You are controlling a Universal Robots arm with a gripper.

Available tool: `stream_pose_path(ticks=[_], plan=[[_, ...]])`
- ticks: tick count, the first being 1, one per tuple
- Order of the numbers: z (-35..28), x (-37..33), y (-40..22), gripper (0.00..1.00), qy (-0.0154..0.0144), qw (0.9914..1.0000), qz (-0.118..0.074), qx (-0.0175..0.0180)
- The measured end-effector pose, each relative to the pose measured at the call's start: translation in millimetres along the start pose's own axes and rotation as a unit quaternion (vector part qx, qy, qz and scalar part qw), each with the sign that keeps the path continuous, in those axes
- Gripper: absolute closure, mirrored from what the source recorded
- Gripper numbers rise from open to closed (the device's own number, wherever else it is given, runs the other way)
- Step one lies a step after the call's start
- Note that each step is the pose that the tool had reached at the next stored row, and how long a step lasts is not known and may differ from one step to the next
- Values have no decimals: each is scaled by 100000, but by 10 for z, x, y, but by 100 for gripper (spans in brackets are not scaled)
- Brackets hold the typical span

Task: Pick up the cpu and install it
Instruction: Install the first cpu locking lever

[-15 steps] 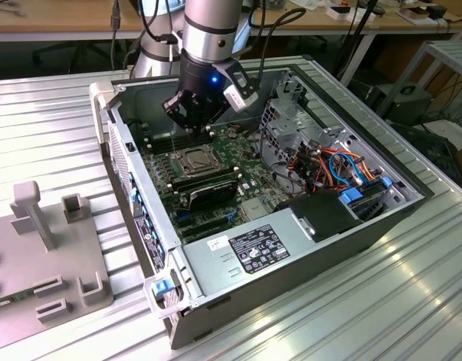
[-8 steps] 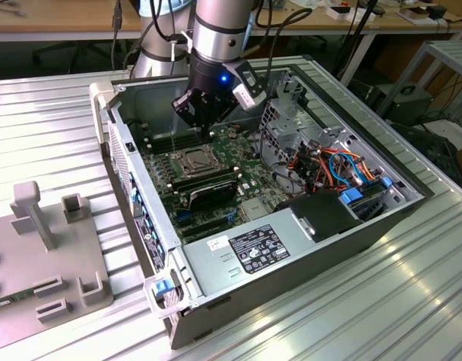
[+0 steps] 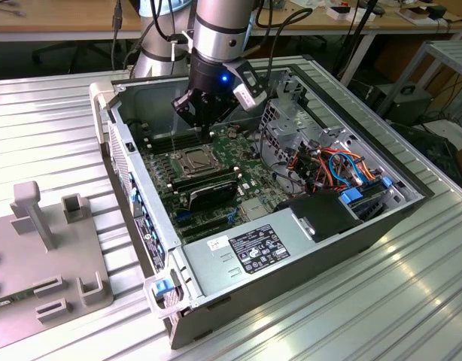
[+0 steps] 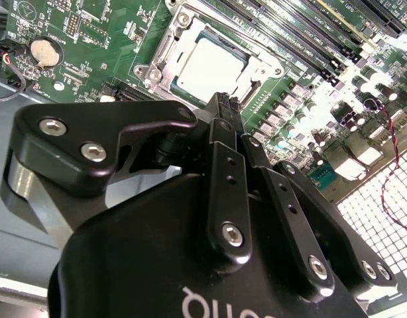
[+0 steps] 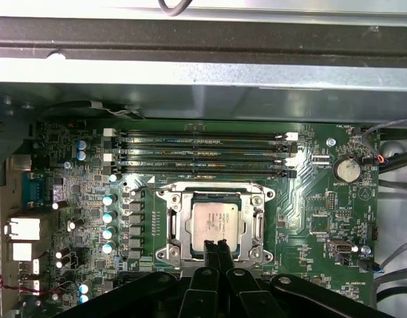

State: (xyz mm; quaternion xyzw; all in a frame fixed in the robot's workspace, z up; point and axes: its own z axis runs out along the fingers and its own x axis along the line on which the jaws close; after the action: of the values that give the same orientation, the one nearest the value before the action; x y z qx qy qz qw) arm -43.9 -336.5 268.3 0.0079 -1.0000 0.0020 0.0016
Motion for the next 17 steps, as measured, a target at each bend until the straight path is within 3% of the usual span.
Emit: stream_pose_path(ticks=[4, 8, 17], plan=[[0, 8, 0, 89, -1, 100000, 14, 0], [1, 63, 1, 89, 1, 100000, 8, 0], [3, 299, 4, 89, 4, 100000, 13, 11]])
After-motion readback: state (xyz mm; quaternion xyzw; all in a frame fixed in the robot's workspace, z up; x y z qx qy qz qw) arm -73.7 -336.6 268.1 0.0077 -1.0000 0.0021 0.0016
